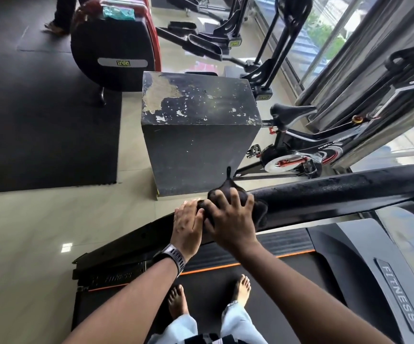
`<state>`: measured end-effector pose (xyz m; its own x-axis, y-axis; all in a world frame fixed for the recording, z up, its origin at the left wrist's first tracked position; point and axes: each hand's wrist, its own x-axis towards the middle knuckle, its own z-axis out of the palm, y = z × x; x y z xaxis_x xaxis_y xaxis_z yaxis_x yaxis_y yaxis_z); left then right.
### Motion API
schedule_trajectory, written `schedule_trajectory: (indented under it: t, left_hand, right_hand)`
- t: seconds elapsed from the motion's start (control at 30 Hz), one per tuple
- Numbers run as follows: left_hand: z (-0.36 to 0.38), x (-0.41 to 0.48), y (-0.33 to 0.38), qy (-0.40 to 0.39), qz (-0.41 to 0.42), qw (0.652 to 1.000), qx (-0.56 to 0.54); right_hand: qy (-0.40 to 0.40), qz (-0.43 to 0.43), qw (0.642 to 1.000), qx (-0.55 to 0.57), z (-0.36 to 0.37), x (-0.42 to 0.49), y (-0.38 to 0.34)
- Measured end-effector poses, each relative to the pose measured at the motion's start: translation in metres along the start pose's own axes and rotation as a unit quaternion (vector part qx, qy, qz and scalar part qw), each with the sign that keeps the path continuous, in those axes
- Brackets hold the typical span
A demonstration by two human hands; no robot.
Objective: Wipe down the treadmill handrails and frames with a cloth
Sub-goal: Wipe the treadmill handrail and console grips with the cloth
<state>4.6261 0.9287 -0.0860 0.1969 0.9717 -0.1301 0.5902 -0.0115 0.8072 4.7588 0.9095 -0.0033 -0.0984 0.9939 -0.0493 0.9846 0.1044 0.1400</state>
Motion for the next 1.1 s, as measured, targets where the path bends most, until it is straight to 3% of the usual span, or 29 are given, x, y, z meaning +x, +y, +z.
schedule_trajectory:
  t: [0.1,0.17,0.27,0.37,0.47,0.6,0.7,0.77,0.93,1.03,1.1]
  left_hand:
    - [-0.002,0.002,0.002,0.003,0.002,1.000,-0.006]
    - [-0.003,0.000,0.004,0.008,0.002,1.000,-0.007]
    - [-0.003,-0.003,0.008,-0.001,-0.002,1.000,-0.007]
    - [-0.002,-0.005,0.008,0.018,0.018,1.000,-0.002]
    - [0.000,-0.004,0.007,0.028,0.012,1.000,-0.004]
    - [0.000,-0.004,0.014,0.034,0.010,0.999,-0.005]
    - [0.000,-0.004,0.016,0.040,0.012,0.999,-0.008]
    - [0.002,-0.004,0.016,0.051,0.019,0.999,0.003]
    - [0.007,-0.002,0.018,0.057,0.018,0.998,0.029]
    - [0.009,-0.001,0.024,0.055,0.005,0.997,0.045]
    - [0.010,-0.002,0.030,0.056,0.005,0.997,0.047]
  right_hand:
    - [-0.055,-0.042,0.998,0.009,-0.019,0.032,0.013]
    - [-0.112,0.017,0.993,0.015,-0.029,0.049,0.028]
    - [-0.081,0.108,0.991,-0.005,-0.027,0.031,0.032]
    - [0.000,0.023,1.000,-0.014,-0.004,-0.007,0.015]
    - [-0.015,-0.058,0.998,0.010,-0.010,0.013,0.016]
    - [-0.154,0.028,0.987,0.037,-0.033,0.058,0.035]
    - [-0.080,0.095,0.992,0.000,-0.027,0.034,0.038]
    - [-0.009,0.054,0.998,-0.014,-0.012,0.007,0.027]
    - [-0.035,-0.057,0.998,0.006,-0.017,0.025,0.032]
    - [-0.123,0.008,0.992,0.037,-0.033,0.047,0.048]
    - [-0.105,0.060,0.992,0.026,-0.032,0.037,0.050]
